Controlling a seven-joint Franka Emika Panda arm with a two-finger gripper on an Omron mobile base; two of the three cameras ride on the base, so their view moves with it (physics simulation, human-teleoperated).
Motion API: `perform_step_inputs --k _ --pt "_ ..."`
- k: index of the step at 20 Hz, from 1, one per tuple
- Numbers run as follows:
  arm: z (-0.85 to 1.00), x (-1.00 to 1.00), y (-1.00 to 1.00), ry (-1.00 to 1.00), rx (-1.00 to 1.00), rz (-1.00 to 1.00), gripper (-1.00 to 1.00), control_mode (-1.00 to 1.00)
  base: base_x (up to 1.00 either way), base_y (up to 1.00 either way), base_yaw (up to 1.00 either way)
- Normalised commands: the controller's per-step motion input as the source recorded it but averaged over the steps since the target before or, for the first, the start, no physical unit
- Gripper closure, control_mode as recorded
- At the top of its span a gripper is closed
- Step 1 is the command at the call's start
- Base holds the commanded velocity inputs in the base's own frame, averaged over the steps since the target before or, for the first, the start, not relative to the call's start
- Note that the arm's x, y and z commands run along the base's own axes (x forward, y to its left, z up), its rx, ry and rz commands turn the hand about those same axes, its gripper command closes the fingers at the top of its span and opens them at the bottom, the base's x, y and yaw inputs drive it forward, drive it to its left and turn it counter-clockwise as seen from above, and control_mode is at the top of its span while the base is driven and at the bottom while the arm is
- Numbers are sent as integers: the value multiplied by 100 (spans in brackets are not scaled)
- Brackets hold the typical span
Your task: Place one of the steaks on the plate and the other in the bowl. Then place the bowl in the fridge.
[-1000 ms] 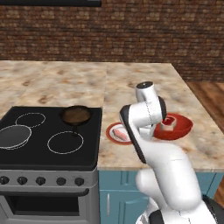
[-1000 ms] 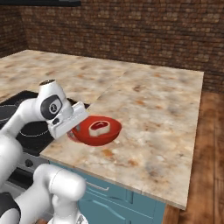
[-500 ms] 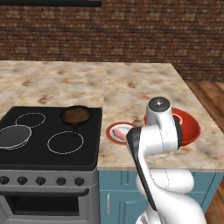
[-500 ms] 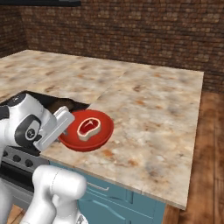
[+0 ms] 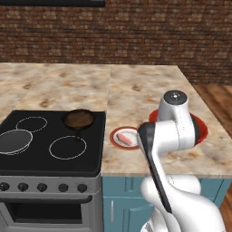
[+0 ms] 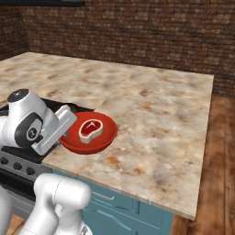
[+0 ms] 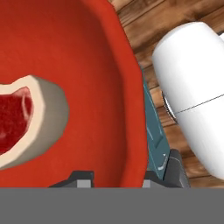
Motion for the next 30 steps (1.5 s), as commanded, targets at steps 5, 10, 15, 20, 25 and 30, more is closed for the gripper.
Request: perform_step_inputs --k 5,10,15,20,25,30 --pt "0 0 0 0 3 0 100 -100 0 0 0" --pt "0 0 0 0 3 1 100 -100 0 0 0" --pt "0 0 1 0 1 1 100 100 0 2 2" --pt "0 0 0 0 0 0 100 100 -9 2 15" --pt "0 0 0 0 0 0 100 100 -34 1 17" --pt "0 0 0 0 0 0 100 100 -44 11 18"
